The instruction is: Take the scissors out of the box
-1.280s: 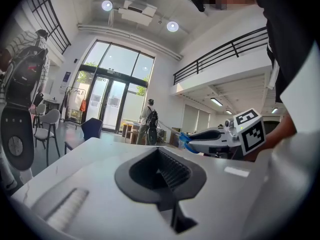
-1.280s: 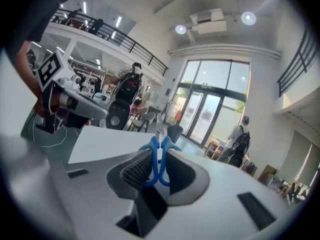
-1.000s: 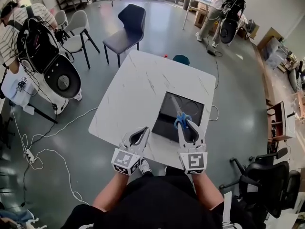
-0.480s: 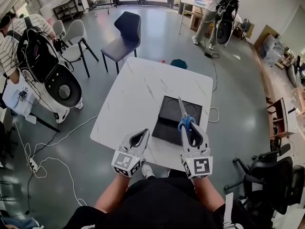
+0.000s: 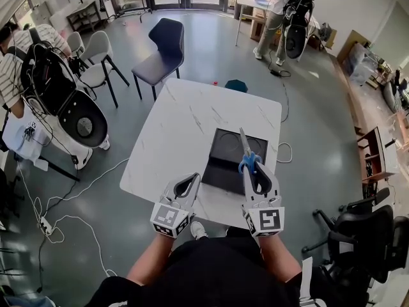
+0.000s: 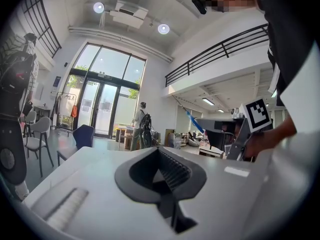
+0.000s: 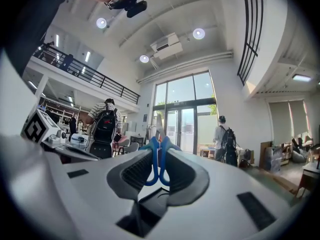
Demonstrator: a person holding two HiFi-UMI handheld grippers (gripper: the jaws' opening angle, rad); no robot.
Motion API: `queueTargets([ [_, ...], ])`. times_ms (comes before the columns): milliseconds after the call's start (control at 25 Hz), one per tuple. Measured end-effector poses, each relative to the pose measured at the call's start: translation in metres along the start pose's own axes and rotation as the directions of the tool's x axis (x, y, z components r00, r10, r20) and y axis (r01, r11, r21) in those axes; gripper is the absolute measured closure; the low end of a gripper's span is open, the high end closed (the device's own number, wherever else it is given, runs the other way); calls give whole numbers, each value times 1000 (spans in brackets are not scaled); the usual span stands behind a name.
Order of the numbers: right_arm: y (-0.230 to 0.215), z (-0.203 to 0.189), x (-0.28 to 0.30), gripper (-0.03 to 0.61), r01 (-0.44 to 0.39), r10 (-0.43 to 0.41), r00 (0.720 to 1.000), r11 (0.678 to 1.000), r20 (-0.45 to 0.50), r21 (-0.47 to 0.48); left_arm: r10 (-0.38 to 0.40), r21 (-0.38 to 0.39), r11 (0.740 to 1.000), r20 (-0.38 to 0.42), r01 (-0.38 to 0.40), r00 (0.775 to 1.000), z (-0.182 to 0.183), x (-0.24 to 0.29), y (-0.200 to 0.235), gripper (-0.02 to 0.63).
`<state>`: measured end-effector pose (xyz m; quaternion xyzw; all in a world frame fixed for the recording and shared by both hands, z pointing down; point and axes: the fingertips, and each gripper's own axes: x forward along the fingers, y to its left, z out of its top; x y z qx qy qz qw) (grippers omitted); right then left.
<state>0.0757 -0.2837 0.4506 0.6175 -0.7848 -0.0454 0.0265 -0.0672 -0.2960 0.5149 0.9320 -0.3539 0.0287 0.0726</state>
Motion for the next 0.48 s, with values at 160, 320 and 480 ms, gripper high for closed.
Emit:
queueTargets([
  [160,-3,0,-2,488,5,-5,1000,1000,9,9,3,3,1000,-7,-3,1000,-3,-2,-2,604],
  [320,0,3,-2,488,-9,9,1000,1000,22,9,6,10,1000,-8,-6,1000,-2,-5,-2,604],
  [480,1,6,-4,488,-11,11,1000,1000,26,-2,11,10,1000,-10,-11,1000,-1,-8,-3,604],
])
